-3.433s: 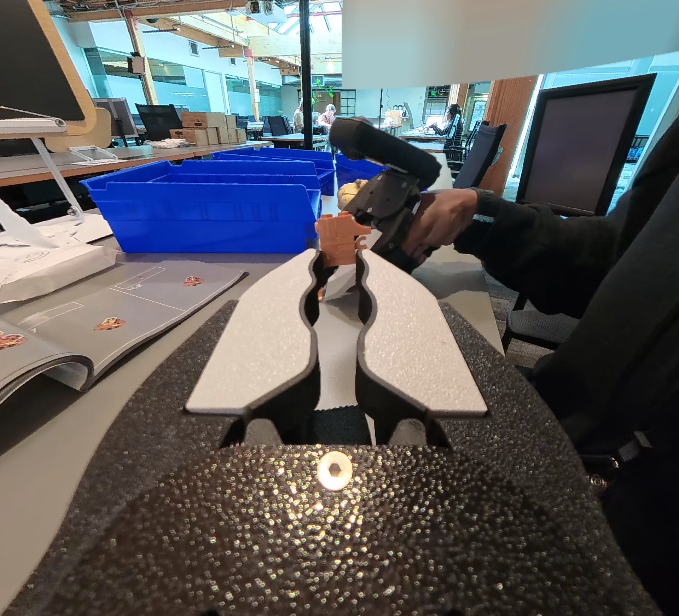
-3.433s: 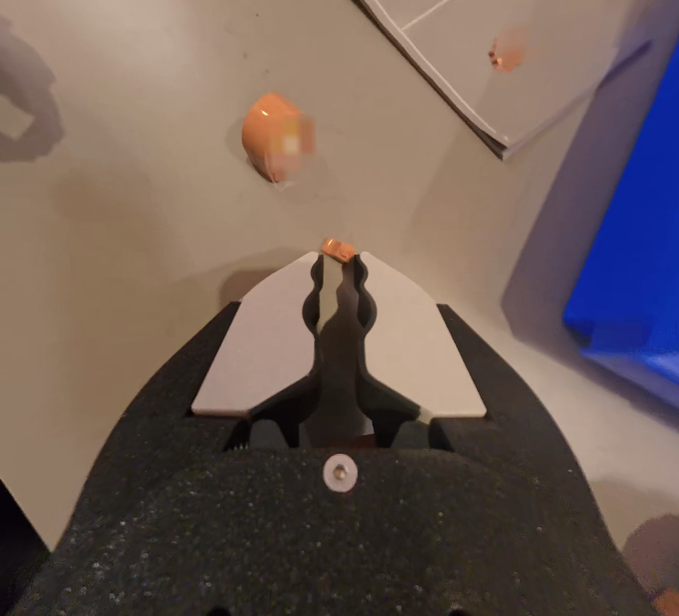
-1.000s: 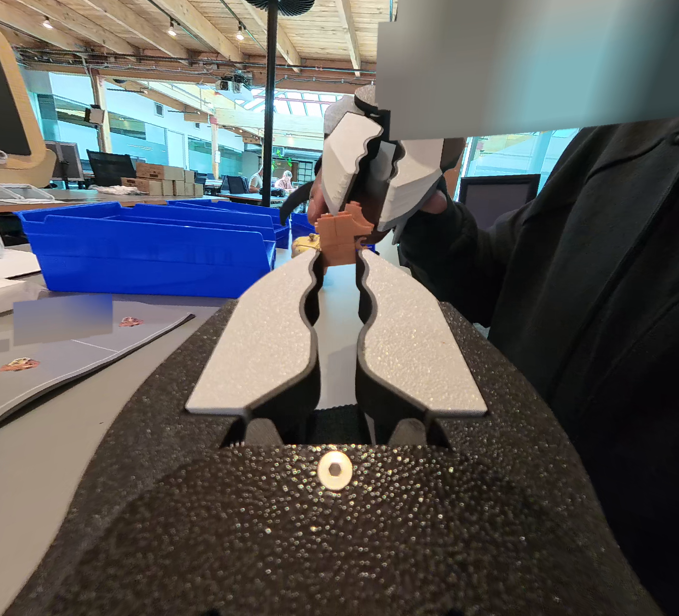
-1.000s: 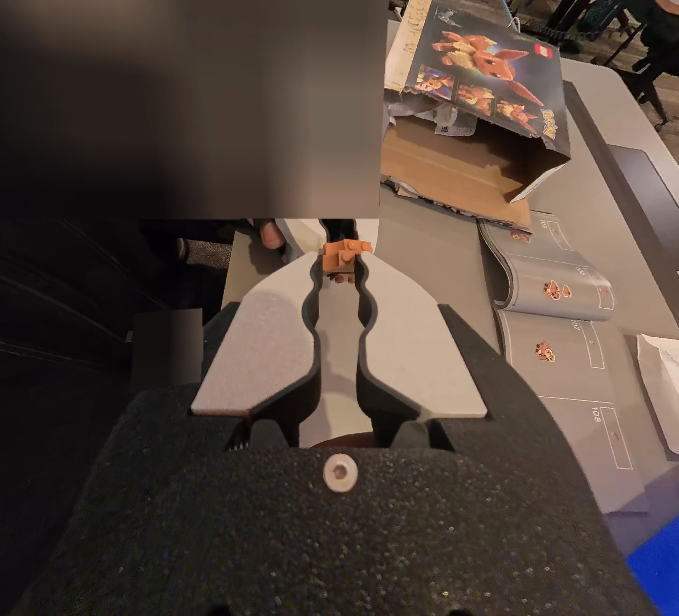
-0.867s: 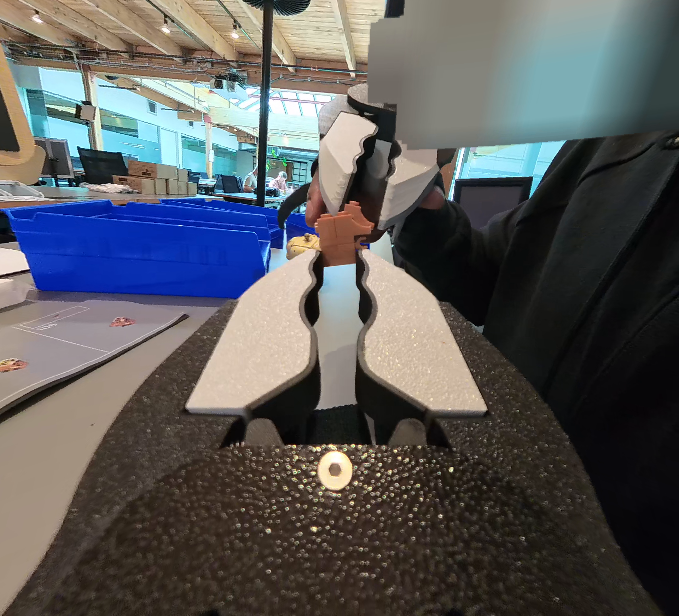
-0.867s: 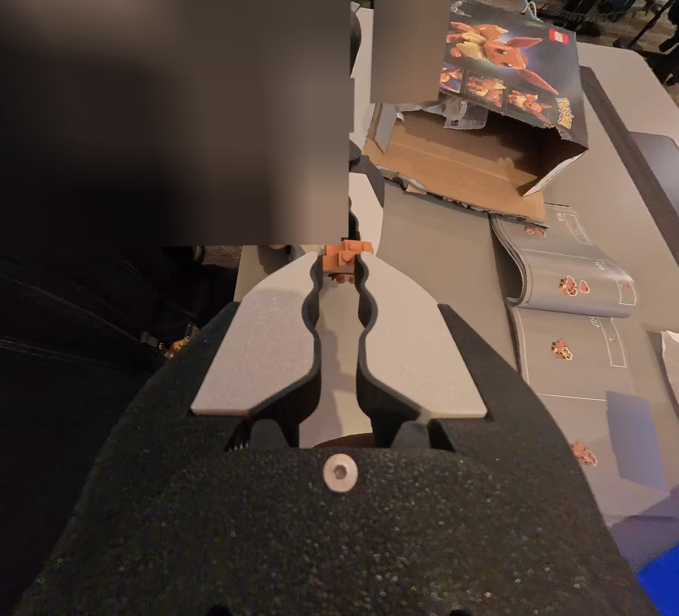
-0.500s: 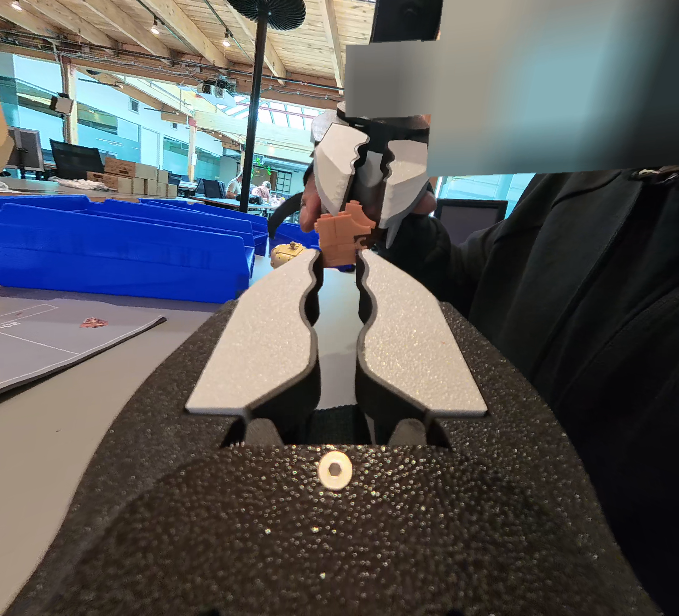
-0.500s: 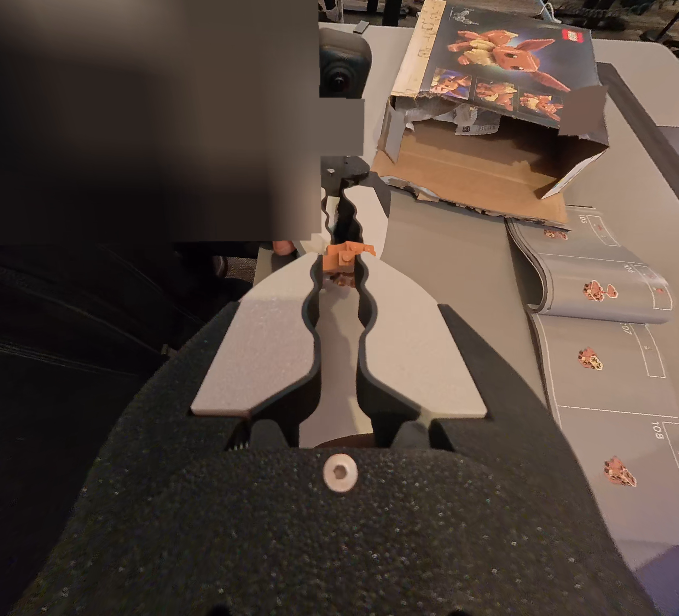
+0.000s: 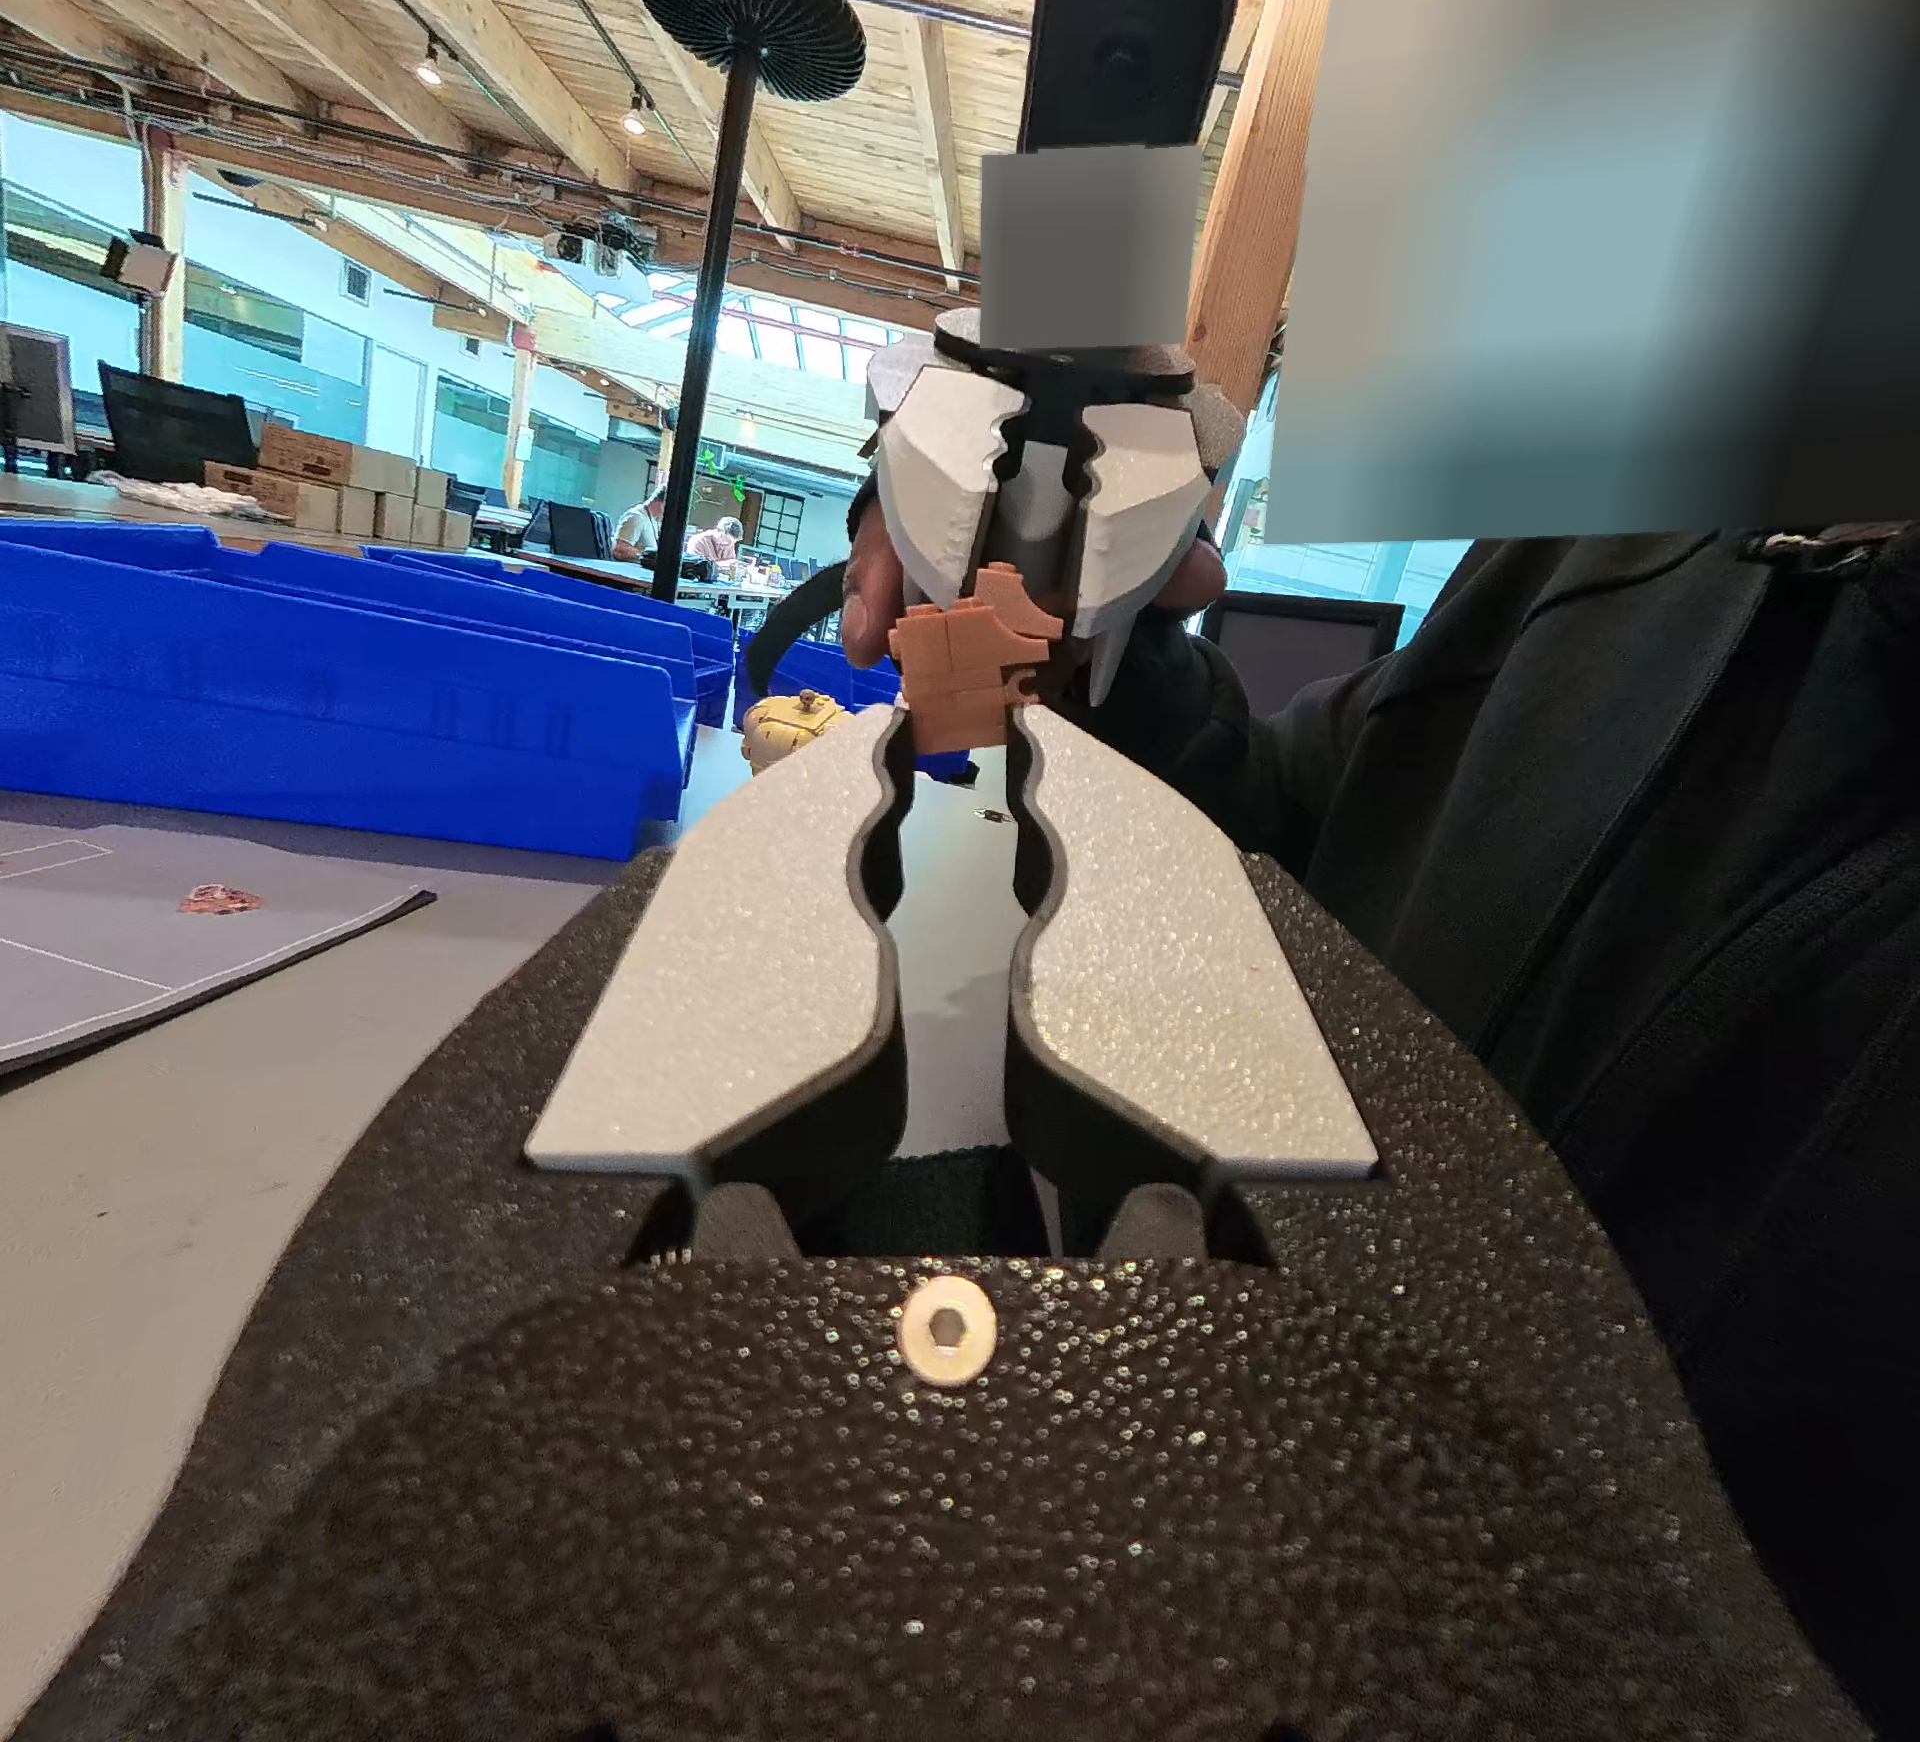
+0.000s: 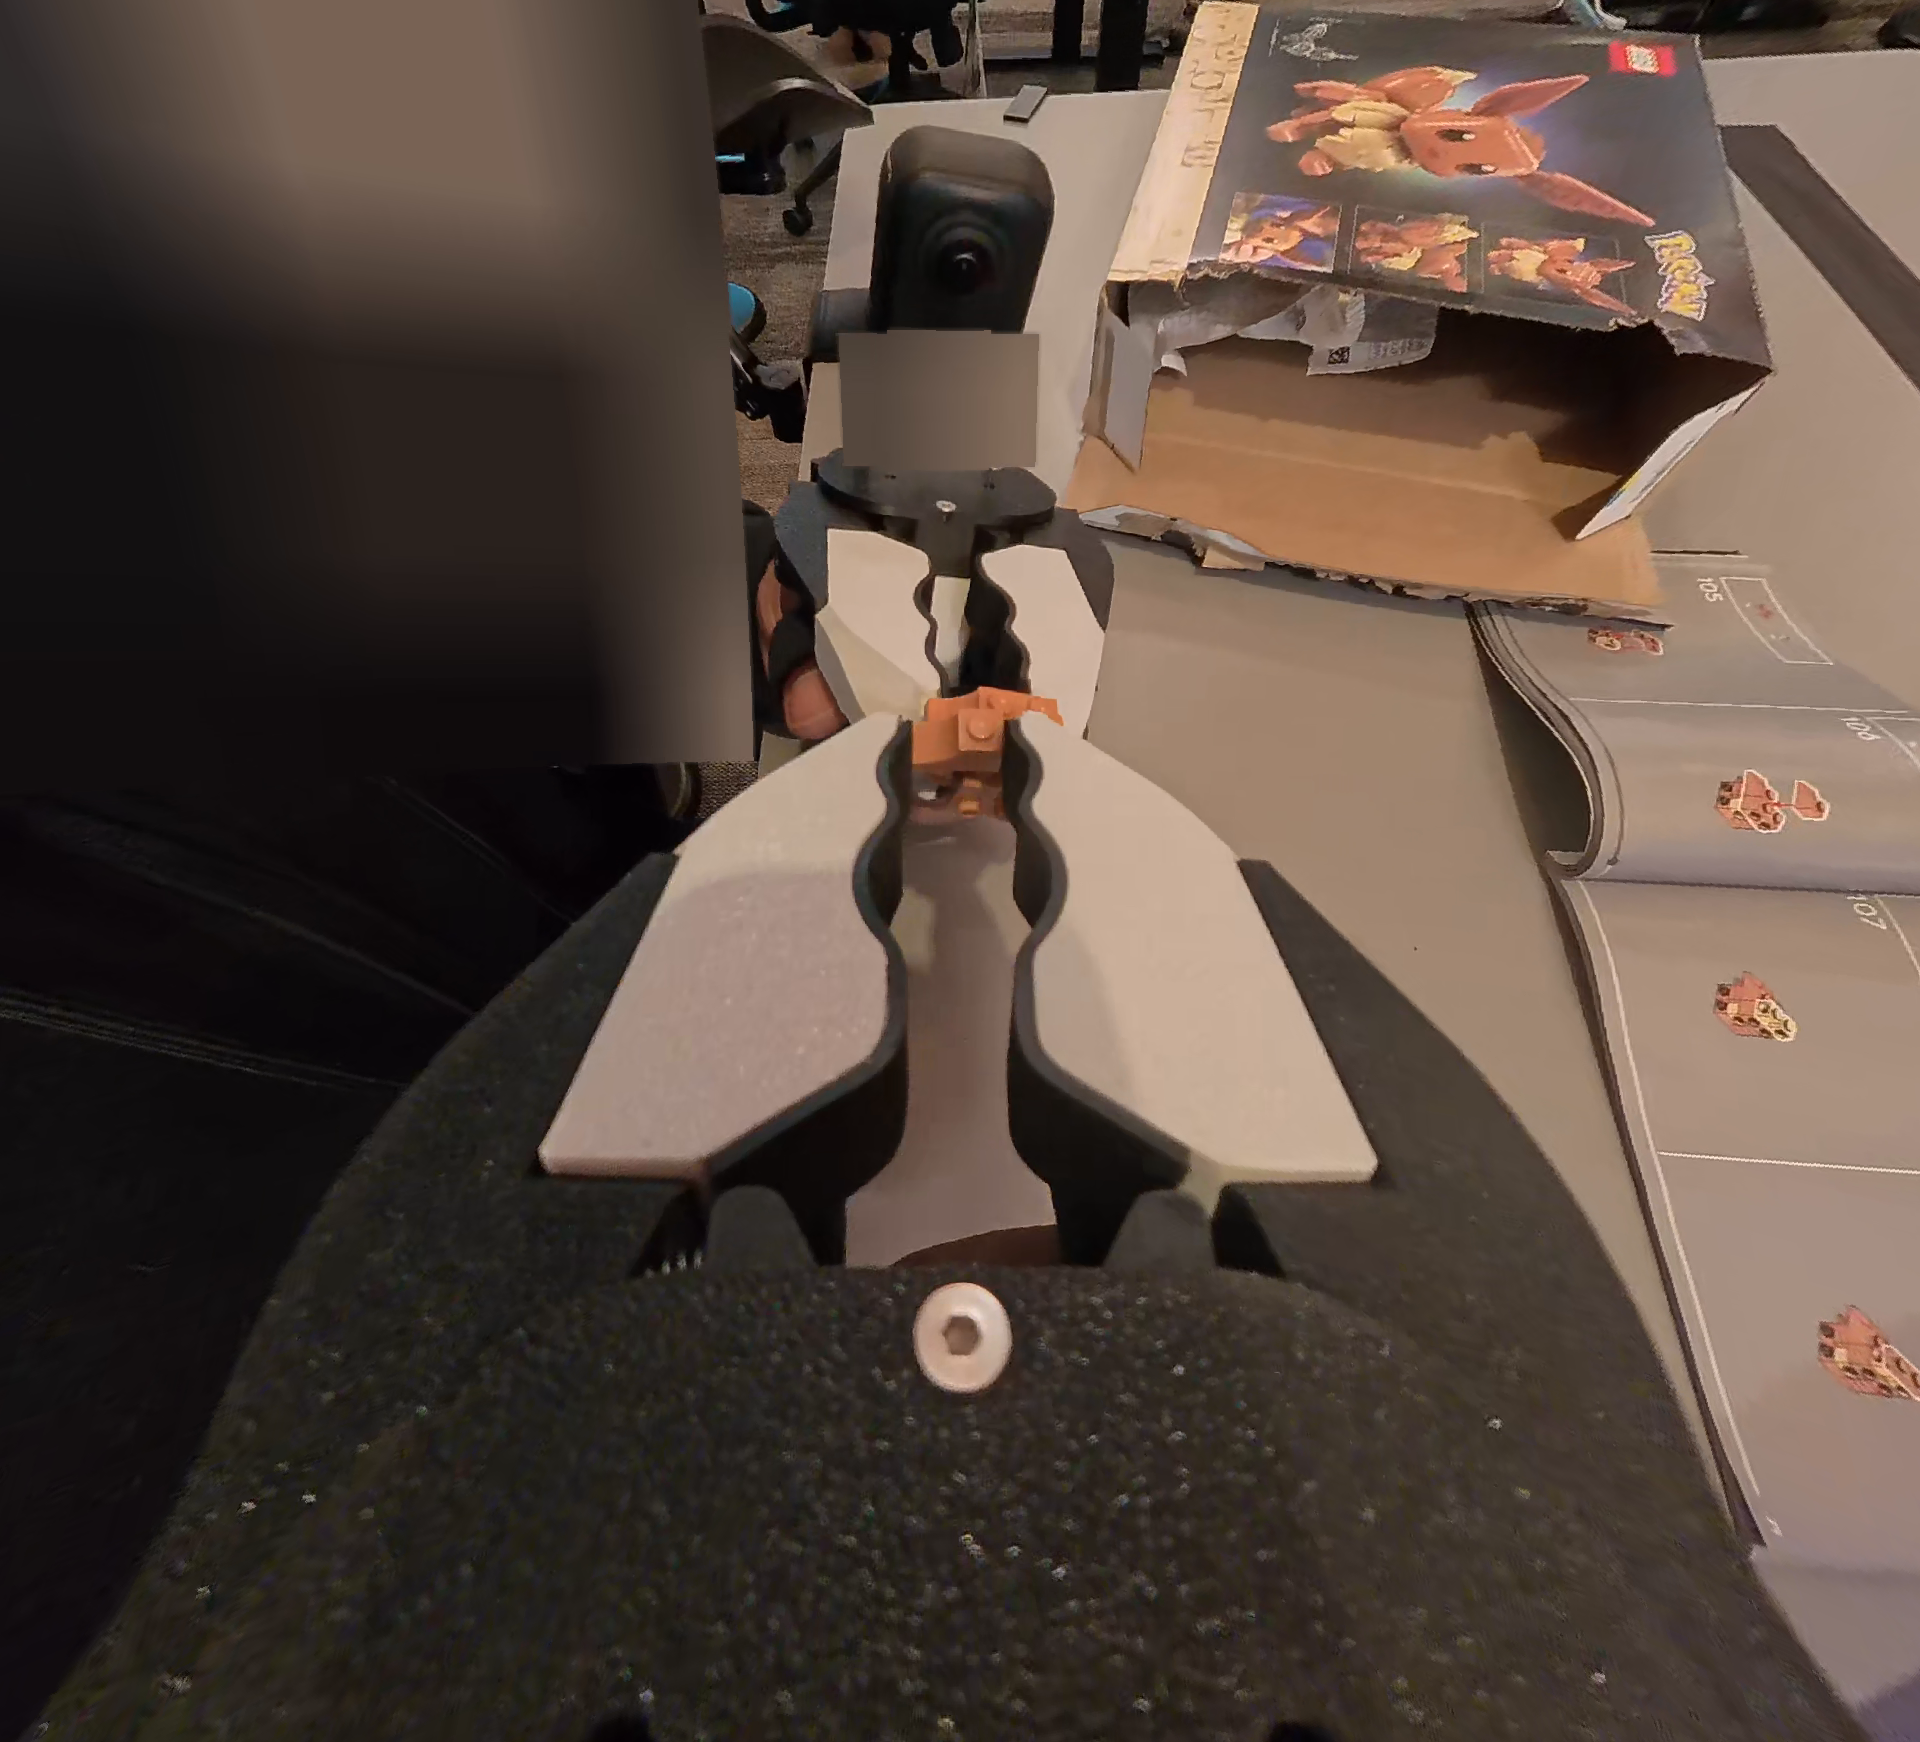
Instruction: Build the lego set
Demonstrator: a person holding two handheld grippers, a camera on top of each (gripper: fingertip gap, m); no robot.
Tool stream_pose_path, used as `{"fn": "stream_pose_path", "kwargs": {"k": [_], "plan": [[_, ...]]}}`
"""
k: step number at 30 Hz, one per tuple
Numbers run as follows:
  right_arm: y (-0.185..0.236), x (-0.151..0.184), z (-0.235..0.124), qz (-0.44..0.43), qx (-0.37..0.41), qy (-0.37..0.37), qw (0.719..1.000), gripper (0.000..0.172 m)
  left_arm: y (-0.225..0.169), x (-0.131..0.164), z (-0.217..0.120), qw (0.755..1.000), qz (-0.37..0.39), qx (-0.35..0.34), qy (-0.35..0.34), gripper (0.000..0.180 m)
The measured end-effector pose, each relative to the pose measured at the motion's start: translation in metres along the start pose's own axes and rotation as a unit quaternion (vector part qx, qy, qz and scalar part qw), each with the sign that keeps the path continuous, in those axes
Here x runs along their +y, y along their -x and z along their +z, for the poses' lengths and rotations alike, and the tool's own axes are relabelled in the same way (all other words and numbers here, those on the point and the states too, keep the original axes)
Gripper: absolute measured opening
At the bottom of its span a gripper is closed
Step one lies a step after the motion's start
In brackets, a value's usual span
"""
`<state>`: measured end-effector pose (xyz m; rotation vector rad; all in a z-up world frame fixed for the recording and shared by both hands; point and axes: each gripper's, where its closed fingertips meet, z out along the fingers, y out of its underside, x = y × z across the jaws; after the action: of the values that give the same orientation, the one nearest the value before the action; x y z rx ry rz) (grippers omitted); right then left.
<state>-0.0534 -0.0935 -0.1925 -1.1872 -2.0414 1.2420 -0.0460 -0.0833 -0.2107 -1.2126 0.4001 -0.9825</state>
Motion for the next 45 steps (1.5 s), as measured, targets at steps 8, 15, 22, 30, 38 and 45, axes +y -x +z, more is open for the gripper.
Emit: {"fn": "stream_pose_path", "kwargs": {"k": [8, 15, 22, 30, 38, 45], "plan": [[-0.003, 0.002, 0.0, 0.005, 0.006, 0.001, 1.0, 0.017, -0.001, 0.002, 0.001, 1.0, 0.0, 0.002, 0.007, 0.016], [-0.004, 0.001, 0.0, 0.003, 0.003, -0.01, 1.0, 0.016, -0.002, 0.001, 0.001, 1.0, -0.009, 0.01, 0.003, 0.016], [-0.006, 0.002, 0.0, 0.01, -0.007, -0.022, 1.0, 0.016, -0.002, 0.001, 0.001, 1.0, -0.017, 0.013, 0.002, 0.016], [0.004, 0.001, 0.0, -0.025, -0.029, -0.009, 0.999, 0.016, 0.0, 0.0, 0.0, 1.0, -0.024, 0.012, -0.003, 0.016], [0.003, 0.0, 0.001, -0.023, -0.027, -0.021, 0.999, 0.016, -0.003, 0.0, 0.001, 0.999, -0.044, 0.024, -0.004, 0.016], [0.0, 0.0, 0.0, -0.003, -0.033, -0.039, 0.999, 0.016, -0.005, 0.001, 0.003, 0.997, -0.063, 0.034, -0.01, 0.016]]}}
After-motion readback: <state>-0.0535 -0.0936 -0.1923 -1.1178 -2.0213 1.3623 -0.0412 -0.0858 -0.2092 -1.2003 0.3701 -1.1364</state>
